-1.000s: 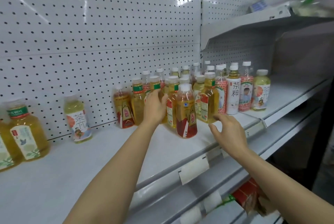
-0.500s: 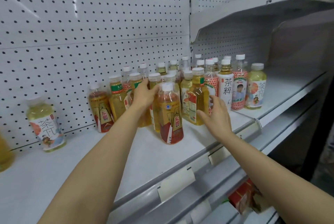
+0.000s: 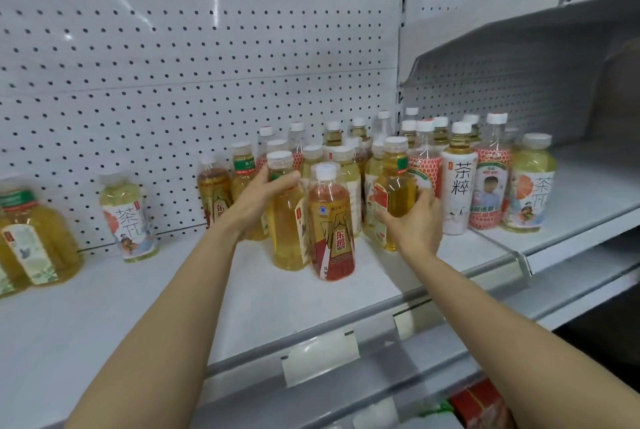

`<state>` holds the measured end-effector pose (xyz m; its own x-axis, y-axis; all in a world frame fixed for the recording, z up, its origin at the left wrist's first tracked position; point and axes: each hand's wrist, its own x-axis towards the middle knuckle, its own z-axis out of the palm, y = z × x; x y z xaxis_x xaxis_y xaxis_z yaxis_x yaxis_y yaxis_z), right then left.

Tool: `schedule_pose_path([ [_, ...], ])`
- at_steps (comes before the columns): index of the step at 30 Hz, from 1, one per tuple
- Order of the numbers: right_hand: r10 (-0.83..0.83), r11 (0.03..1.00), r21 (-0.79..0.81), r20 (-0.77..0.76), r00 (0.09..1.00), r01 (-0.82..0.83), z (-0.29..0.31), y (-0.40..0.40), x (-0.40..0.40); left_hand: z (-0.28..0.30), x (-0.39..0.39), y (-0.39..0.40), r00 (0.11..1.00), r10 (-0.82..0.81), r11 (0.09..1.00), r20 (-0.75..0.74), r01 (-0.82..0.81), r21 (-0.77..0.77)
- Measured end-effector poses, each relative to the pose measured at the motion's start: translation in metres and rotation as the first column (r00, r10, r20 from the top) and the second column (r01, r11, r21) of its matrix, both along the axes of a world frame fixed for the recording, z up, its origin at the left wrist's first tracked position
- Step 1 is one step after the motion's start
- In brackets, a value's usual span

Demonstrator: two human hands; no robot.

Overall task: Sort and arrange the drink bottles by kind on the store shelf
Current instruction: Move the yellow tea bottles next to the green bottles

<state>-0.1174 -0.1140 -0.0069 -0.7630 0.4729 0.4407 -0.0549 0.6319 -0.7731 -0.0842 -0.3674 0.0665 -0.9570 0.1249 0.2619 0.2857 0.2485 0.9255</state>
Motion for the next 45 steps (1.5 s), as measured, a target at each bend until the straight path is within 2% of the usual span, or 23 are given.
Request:
schedule_pose_path([
  [2, 0.053, 0.996, -0.066, -0.007, 0.999, -0.053, 0.000, 0.003, -0.001, -0.004, 0.005, 0.008, 0.995, 0.094, 0.995, -0.032, -0.095, -0.029],
  [5, 0.225, 0.946, -0.220, -0.079, 0.971, -0.237, -0.004, 0.013, 0.007, -0.015, 0.008, 0.009, 0.987, 0.151, 0.988, -0.061, -0.153, -0.032],
  [9, 0.460, 0.771, -0.397, -0.193, 0.867, -0.497, -0.006, 0.025, 0.027, -0.031, 0.016, 0.012, 0.952, 0.305, 0.952, -0.015, -0.305, 0.005],
  [12, 0.549, 0.652, -0.485, -0.228, 0.804, -0.582, -0.008, 0.032, 0.036, -0.039, 0.020, 0.017, 0.895, 0.435, 0.899, -0.094, -0.438, -0.005],
  [15, 0.609, 0.528, -0.551, -0.284, 0.741, -0.646, -0.011, 0.038, 0.047, -0.047, 0.032, 0.015, 0.872, 0.482, 0.873, -0.082, -0.471, 0.123],
  [21, 0.693, 0.380, -0.554, -0.360, 0.625, -0.740, -0.009, 0.032, 0.080, -0.058, 0.069, -0.013, 0.882, 0.470, 0.798, 0.032, -0.440, 0.411],
  [26, 0.725, 0.331, -0.547, -0.374, 0.579, -0.769, -0.003, 0.004, 0.114, -0.062, 0.106, -0.044, 0.901, 0.431, 0.759, 0.041, -0.387, 0.524],
  [32, 0.750, 0.299, -0.566, -0.358, 0.556, -0.768, 0.002, -0.064, 0.152, -0.052, 0.155, -0.103, 0.926, 0.376, 0.768, 0.030, -0.329, 0.549],
  [35, 0.761, 0.327, -0.550, -0.329, 0.559, -0.769, 0.002, -0.110, 0.169, -0.047, 0.184, -0.136, 0.930, 0.368, 0.794, 0.001, -0.315, 0.519],
  [37, 0.731, 0.346, -0.562, -0.340, 0.592, -0.751, 0.001, -0.143, 0.180, -0.046, 0.201, -0.160, 0.925, 0.380, 0.804, -0.005, -0.328, 0.496],
  [43, 0.687, 0.424, -0.544, -0.327, 0.648, -0.724, -0.004, -0.234, 0.205, -0.055, 0.236, -0.225, 0.912, 0.410, 0.771, 0.010, -0.353, 0.530],
  [45, 0.683, 0.488, -0.498, -0.293, 0.669, -0.717, -0.006, -0.258, 0.206, -0.057, 0.243, -0.238, 0.910, 0.414, 0.766, 0.014, -0.357, 0.534],
])
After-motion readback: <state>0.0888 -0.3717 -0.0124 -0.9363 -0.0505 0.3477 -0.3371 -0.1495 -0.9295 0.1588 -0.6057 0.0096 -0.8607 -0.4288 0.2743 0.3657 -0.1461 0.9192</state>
